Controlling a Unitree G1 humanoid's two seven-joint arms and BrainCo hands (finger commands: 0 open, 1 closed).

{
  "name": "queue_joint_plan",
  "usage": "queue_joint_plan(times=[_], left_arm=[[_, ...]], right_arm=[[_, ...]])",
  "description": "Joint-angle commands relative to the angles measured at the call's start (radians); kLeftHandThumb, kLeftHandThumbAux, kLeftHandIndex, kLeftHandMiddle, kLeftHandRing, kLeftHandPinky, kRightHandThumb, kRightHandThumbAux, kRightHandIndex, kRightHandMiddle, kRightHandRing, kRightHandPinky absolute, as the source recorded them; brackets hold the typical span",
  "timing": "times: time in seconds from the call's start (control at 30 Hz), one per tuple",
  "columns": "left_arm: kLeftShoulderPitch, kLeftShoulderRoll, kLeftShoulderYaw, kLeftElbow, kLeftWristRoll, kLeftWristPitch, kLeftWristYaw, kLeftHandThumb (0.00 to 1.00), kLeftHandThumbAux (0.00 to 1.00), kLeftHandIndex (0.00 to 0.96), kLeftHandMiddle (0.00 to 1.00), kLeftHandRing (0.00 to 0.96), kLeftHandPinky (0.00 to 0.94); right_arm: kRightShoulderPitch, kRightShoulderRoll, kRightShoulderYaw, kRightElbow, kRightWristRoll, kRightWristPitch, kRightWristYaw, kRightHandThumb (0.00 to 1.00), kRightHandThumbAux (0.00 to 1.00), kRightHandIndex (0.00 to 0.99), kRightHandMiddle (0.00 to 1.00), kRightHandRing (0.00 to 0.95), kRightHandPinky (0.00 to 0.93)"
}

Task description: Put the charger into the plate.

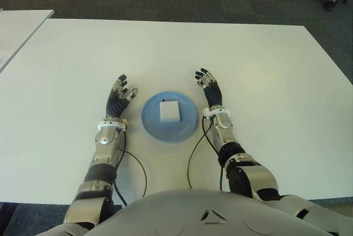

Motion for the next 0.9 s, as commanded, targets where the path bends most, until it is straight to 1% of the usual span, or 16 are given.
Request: queue_joint_plan(times=[0.03,0.27,0.5,0.9], left_arm=[[0.083,-0.029,-0.022,0.004,0.018,0.040,0.012,0.118,0.661,0.007,0.040,0.035,0.063],[0.125,-0.048,-0.035,-0.062,0.031,0.042,0.026,0.140,0.662,0.021,0.056,0.050,0.078],[0.151,-0.072,-0.040,-0.110,0.037,0.052,0.043,0.132,0.671,0.028,0.070,0.065,0.095],[0.157,-0.095,-0.040,-0.117,0.018,0.046,0.034,0.149,0.689,0.034,0.074,0.067,0.095]], right_arm=[[0.049,-0.015,0.001,-0.019,0.003,0.042,0.017,0.000,0.547,0.121,0.211,0.158,0.099],[0.078,-0.032,0.014,-0.077,-0.003,0.075,0.042,0.000,0.546,0.090,0.178,0.130,0.078],[0.096,-0.042,0.024,-0.121,-0.008,0.098,0.052,0.000,0.553,0.079,0.162,0.116,0.073],[0.113,-0.043,0.030,-0.161,0.001,0.133,0.066,0.000,0.565,0.080,0.162,0.118,0.086]])
